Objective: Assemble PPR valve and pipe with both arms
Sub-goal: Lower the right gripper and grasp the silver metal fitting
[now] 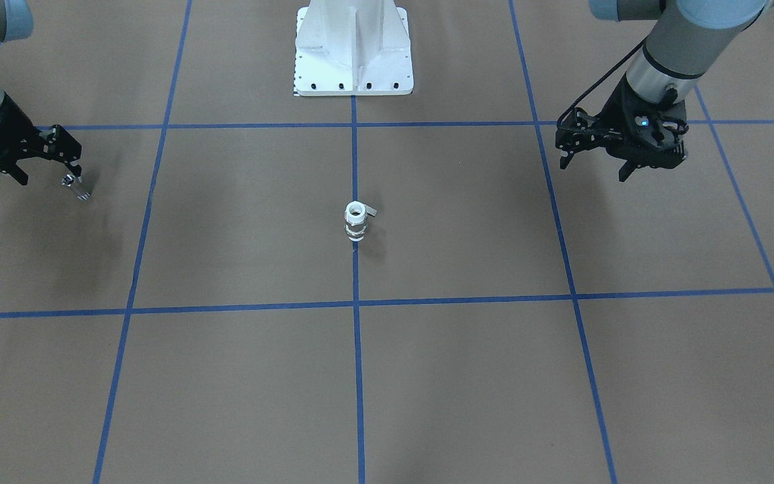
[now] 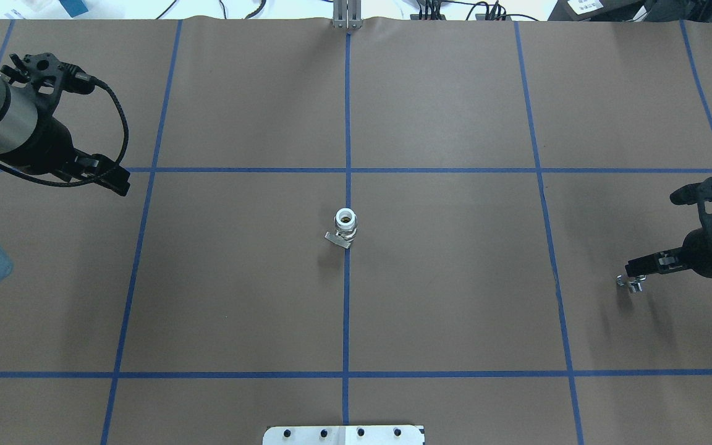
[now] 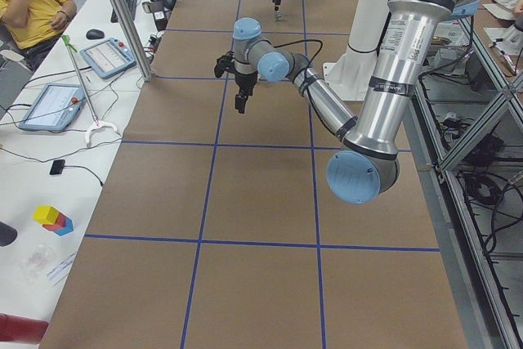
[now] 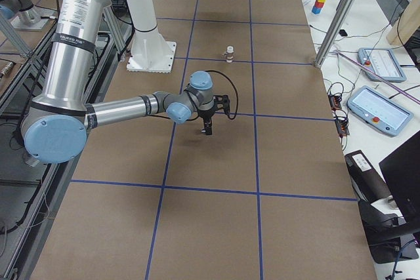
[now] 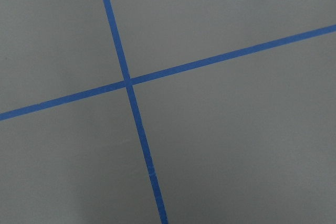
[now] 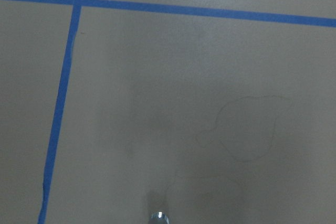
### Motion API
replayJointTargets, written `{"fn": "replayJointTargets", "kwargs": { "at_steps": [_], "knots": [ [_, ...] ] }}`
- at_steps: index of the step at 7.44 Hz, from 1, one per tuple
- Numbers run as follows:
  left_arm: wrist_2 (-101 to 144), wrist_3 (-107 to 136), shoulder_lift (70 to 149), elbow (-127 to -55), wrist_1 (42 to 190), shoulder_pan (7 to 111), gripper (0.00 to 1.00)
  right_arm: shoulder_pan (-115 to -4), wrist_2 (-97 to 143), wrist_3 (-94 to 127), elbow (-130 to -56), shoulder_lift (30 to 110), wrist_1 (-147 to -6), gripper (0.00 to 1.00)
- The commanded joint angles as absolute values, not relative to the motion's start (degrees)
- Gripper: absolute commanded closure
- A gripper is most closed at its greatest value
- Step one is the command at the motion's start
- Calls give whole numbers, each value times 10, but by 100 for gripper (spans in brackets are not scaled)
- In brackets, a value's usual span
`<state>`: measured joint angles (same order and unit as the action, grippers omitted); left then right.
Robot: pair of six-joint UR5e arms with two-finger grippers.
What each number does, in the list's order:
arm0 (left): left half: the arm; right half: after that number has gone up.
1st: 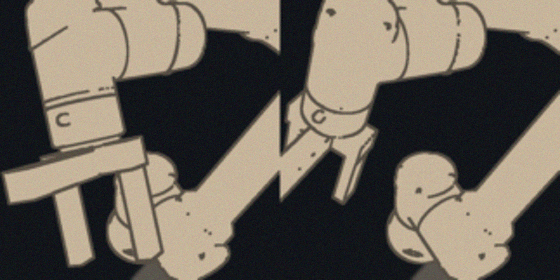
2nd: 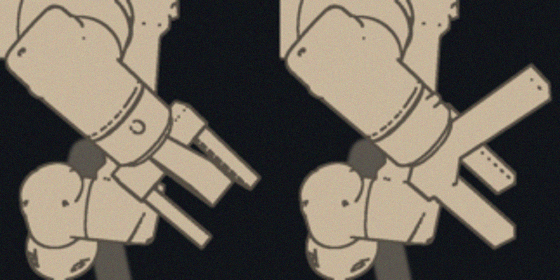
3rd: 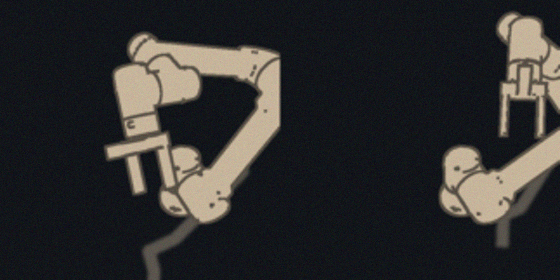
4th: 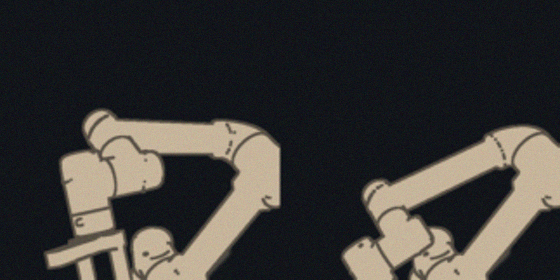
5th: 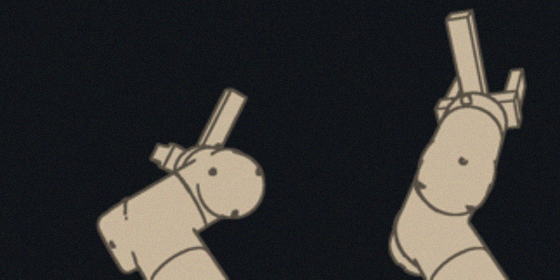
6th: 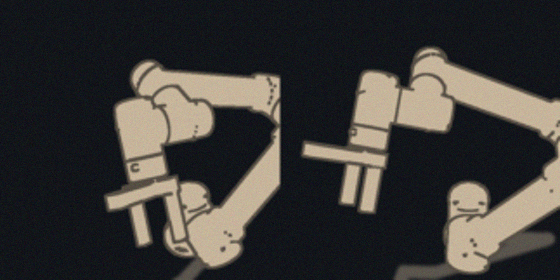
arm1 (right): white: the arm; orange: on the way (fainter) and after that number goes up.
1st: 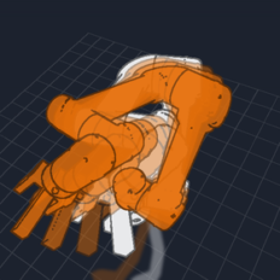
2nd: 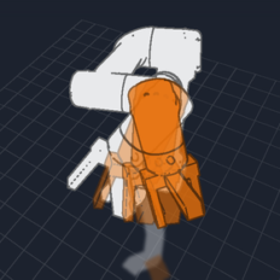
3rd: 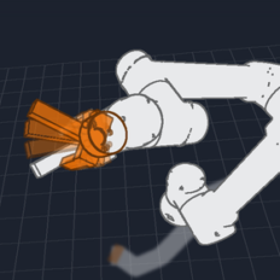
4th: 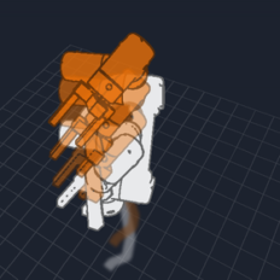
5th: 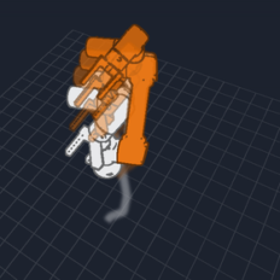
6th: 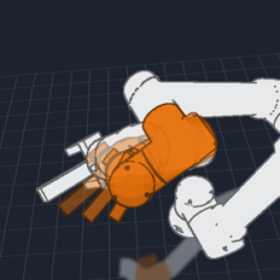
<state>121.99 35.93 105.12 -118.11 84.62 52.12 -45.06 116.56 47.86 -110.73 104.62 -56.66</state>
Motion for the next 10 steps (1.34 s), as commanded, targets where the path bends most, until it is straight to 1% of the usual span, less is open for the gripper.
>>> {"fn": "replayJointTargets", "kwargs": {
  "at_steps": [1, 3, 4, 5, 6, 8, 9, 10],
  "knots": [
    [1220, 359, 1051, -1180, 846, 520, 0, -437, 1158, 479, -1096, 1026, -565, 2],
    [1220, 360, 1051, -1178, 846, 520, 0, -436, 1154, 479, -1089, 1021, -566, 4],
    [1220, 360, 1051, -1176, 846, 519, 0, -435, 1154, 478, -1089, 1024, -566, 12],
    [1219, 365, 1052, -1176, 846, 517, 0, -433, 1154, 478, -1090, 1026, -566, 26],
    [1219, 365, 1052, -1176, 846, 517, 0, -432, 1154, 478, -1090, 1027, -566, 35],
    [1219, 364, 1053, -1174, 846, 515, 0, -428, 1155, 478, -1091, 1028, -566, 33],
    [1219, 364, 1053, -1173, 846, 515, 0, -428, 1155, 478, -1091, 1028, -567, 33],
    [1219, 365, 1053, -1173, 846, 515, 0, -429, 1155, 478, -1091, 1029, -567, 40]
  ]
}}
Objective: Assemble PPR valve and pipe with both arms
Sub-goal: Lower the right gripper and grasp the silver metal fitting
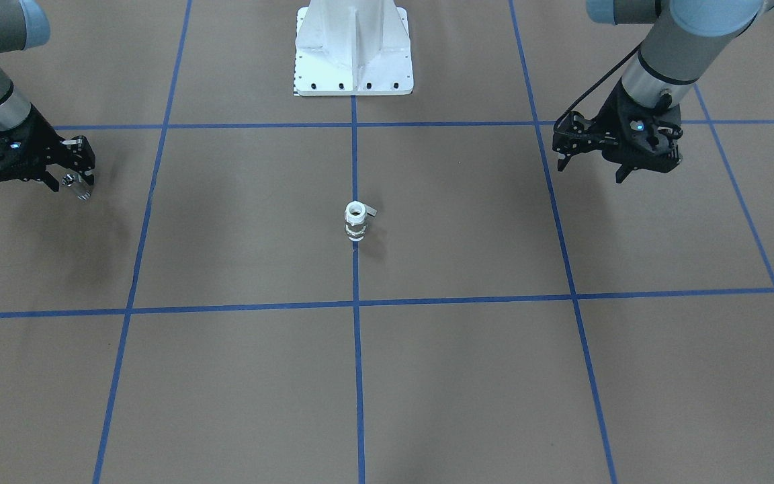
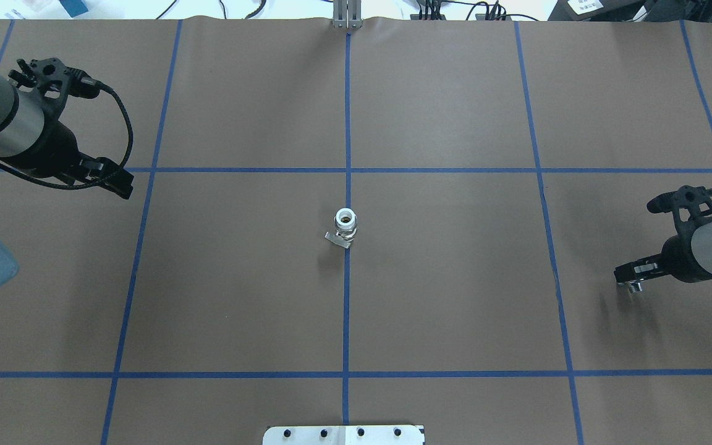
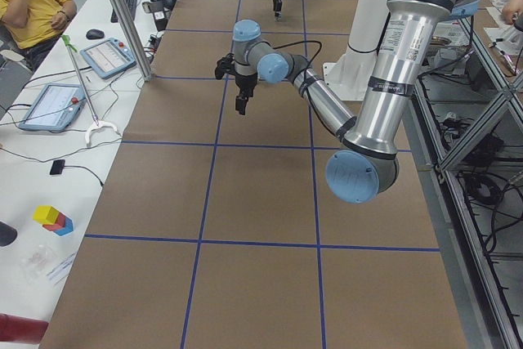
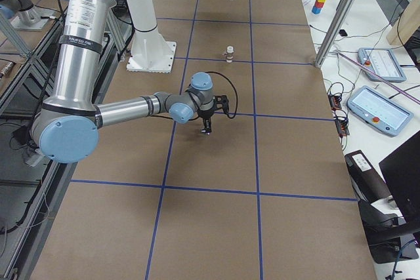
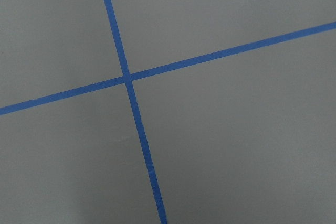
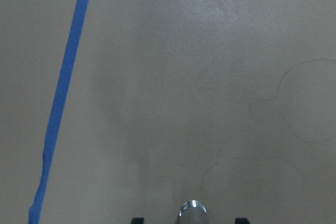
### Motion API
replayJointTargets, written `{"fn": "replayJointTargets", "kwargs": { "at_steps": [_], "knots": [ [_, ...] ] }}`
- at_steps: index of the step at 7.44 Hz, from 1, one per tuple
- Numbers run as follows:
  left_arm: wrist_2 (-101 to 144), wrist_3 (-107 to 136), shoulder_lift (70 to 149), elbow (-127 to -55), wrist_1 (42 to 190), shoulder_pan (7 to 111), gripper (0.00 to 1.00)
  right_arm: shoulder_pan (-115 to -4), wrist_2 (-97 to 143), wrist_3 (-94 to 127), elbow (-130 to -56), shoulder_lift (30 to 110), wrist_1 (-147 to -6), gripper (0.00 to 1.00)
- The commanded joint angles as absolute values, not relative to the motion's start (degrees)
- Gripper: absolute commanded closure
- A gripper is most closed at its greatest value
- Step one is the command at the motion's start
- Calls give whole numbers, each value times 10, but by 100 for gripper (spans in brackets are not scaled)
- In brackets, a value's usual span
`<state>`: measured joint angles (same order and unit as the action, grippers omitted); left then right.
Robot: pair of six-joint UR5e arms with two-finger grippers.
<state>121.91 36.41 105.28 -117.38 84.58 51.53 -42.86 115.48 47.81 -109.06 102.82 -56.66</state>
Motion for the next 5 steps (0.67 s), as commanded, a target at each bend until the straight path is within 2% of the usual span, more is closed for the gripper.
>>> {"fn": "replayJointTargets", "kwargs": {
  "at_steps": [1, 2, 5],
  "knots": [
    [1219, 365, 1054, -1173, 846, 515, 0, -429, 1155, 478, -1091, 1029, -568, 48],
    [1219, 365, 1054, -1173, 846, 515, 0, -429, 1155, 477, -1091, 1029, -569, 51],
    [1219, 366, 1054, -1174, 846, 515, 0, -430, 1155, 476, -1091, 1037, -570, 50]
  ]
}}
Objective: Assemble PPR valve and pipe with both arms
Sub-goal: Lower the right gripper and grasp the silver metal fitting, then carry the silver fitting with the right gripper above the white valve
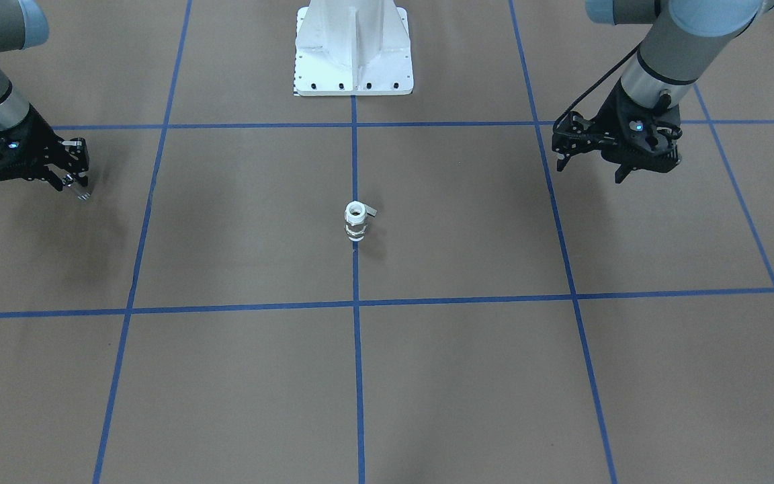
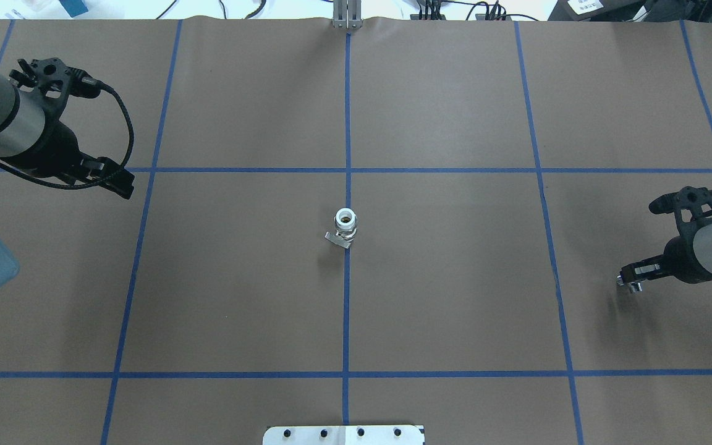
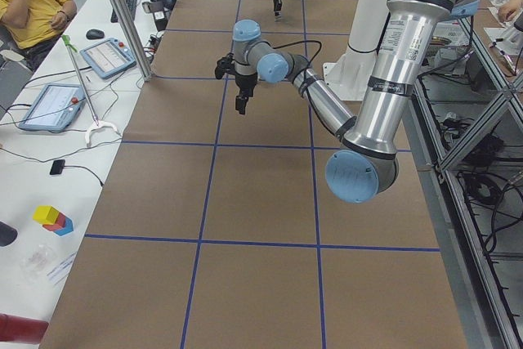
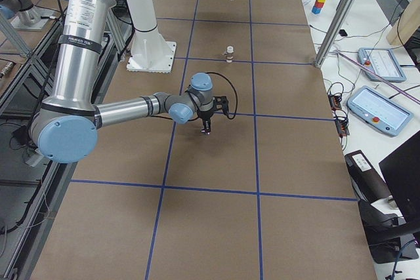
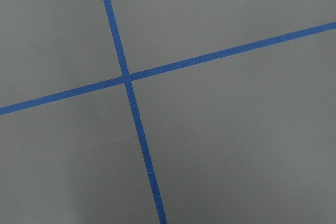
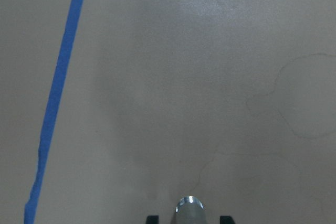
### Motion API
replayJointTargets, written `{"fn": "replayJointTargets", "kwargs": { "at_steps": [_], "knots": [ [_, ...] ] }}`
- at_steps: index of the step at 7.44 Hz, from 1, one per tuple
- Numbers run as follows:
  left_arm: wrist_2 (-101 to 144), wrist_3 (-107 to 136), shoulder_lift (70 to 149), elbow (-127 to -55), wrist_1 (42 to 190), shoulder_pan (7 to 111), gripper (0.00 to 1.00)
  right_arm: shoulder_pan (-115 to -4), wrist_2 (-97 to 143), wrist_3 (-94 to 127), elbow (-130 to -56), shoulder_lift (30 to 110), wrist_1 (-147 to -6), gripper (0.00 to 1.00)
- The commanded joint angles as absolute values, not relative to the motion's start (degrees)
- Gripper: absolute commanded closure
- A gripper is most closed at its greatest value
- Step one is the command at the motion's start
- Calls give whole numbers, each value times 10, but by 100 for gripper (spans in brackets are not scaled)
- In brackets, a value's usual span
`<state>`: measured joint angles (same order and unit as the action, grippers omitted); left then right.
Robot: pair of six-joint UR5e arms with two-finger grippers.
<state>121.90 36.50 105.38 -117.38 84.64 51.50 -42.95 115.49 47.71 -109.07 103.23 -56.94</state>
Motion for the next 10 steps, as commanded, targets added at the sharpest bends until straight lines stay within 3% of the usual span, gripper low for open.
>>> {"fn": "replayJointTargets", "kwargs": {
  "at_steps": [1, 5, 6, 7, 8, 10],
  "knots": [
    [1219, 366, 1054, -1173, 846, 515, 0, -430, 1155, 476, -1091, 1037, -570, 50],
    [1219, 367, 1054, -1174, 846, 515, 0, -427, 1155, 477, -1092, 1035, -570, 51],
    [1219, 367, 1054, -1173, 846, 515, 0, -427, 1155, 477, -1092, 1035, -570, 56],
    [1219, 367, 1053, -1173, 846, 515, 0, -427, 1156, 477, -1092, 1034, -570, 89],
    [1219, 367, 1053, -1173, 846, 515, 0, -427, 1156, 477, -1094, 1034, -570, 100],
    [1219, 367, 1051, -1173, 846, 516, 0, -428, 1164, 476, -1109, 1027, -580, 100]
  ]
}}
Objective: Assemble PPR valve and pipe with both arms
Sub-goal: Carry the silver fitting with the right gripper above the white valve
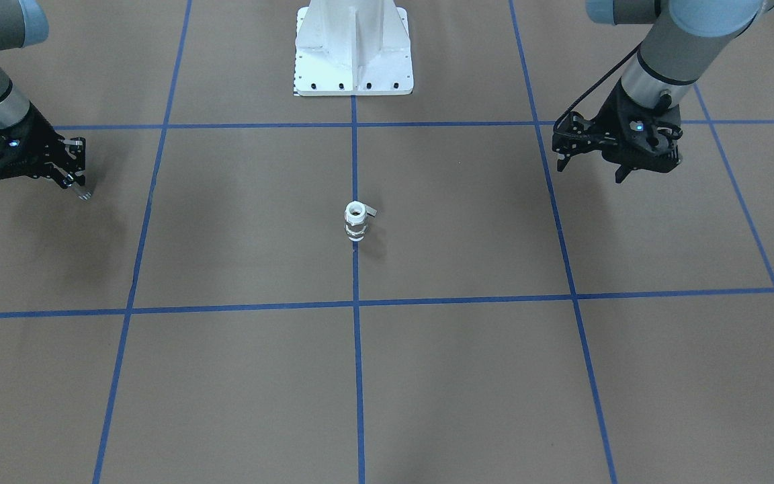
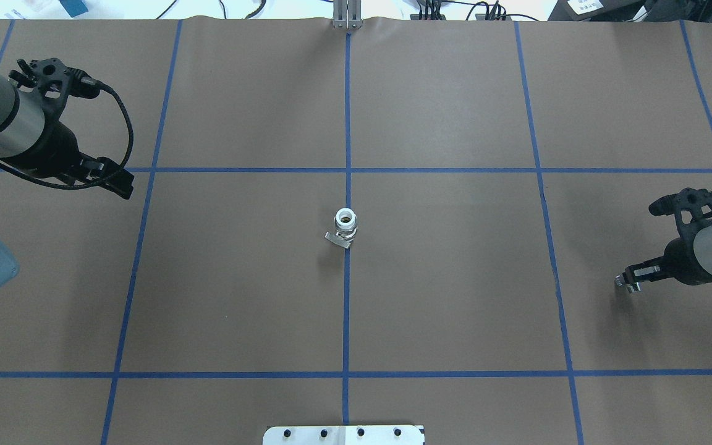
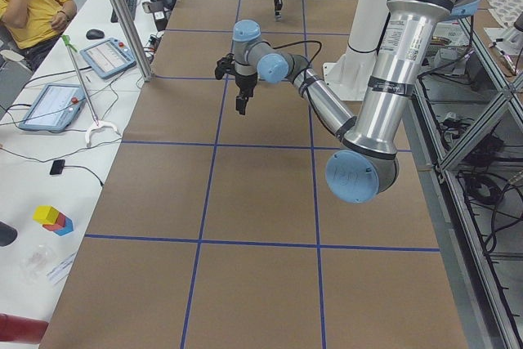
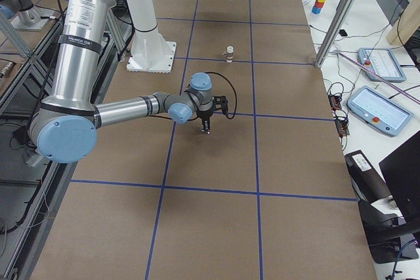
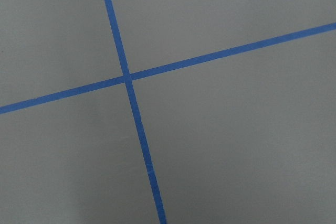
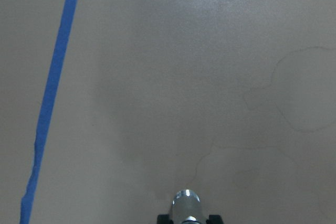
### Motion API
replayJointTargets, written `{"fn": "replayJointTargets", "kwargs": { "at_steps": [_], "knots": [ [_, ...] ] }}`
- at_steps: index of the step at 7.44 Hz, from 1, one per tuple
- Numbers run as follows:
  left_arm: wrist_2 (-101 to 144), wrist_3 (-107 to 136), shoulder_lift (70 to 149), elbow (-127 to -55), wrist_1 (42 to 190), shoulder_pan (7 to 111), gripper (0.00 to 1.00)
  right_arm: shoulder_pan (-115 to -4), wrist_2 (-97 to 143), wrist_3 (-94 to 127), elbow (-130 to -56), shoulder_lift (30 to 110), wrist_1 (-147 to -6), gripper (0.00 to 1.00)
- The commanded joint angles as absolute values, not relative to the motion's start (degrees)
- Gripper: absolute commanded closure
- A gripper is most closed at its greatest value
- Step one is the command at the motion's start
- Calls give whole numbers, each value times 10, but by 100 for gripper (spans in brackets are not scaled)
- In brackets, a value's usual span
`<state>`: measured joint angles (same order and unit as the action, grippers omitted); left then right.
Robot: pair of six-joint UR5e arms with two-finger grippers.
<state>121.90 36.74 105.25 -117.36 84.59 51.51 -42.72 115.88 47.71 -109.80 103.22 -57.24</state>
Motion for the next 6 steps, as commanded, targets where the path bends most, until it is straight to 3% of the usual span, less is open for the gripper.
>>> {"fn": "replayJointTargets", "kwargs": {
  "at_steps": [1, 6],
  "knots": [
    [1220, 364, 1049, -1172, 845, 518, 0, -427, 1167, 477, -1105, 987, -614, 100],
    [1220, 240, 982, -1159, 850, 584, 0, -409, 1163, 560, -1085, 642, -936, 100]
  ]
}}
